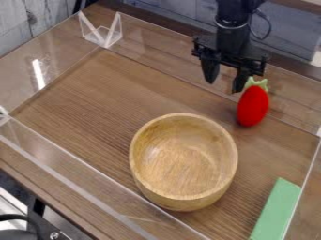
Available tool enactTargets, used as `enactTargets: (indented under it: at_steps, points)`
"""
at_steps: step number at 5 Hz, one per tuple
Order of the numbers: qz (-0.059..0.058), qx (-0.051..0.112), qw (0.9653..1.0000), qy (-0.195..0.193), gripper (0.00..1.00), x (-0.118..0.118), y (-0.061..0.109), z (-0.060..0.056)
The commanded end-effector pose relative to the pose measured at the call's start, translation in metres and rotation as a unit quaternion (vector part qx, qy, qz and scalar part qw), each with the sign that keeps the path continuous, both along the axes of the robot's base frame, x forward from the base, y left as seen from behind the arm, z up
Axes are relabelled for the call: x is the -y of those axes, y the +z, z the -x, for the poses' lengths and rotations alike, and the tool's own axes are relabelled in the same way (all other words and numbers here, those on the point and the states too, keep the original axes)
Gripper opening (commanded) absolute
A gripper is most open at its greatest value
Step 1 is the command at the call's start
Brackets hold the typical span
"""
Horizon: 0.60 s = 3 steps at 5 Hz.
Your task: Move the red object to the right side of the table
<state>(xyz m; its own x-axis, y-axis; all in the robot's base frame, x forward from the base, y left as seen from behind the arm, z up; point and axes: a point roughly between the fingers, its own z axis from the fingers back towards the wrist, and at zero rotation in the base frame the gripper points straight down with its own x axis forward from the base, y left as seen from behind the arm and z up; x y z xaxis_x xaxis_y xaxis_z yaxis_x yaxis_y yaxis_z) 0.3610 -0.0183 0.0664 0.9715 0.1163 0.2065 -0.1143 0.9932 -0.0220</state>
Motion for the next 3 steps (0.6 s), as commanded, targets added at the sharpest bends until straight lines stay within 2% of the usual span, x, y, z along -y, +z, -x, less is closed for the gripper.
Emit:
enactTargets:
  at_steps: [1,2,3]
  points:
    - [-0.002,0.021,0.9998,0.000,1.00,0.003,0.020,-0.005]
    - [-0.004,0.020,0.9998,-0.006,1.00,0.009,0.027,-0.006]
    - [-0.007,0.016,0.9998,0.011,1.00,-0.002,0.024,-0.008]
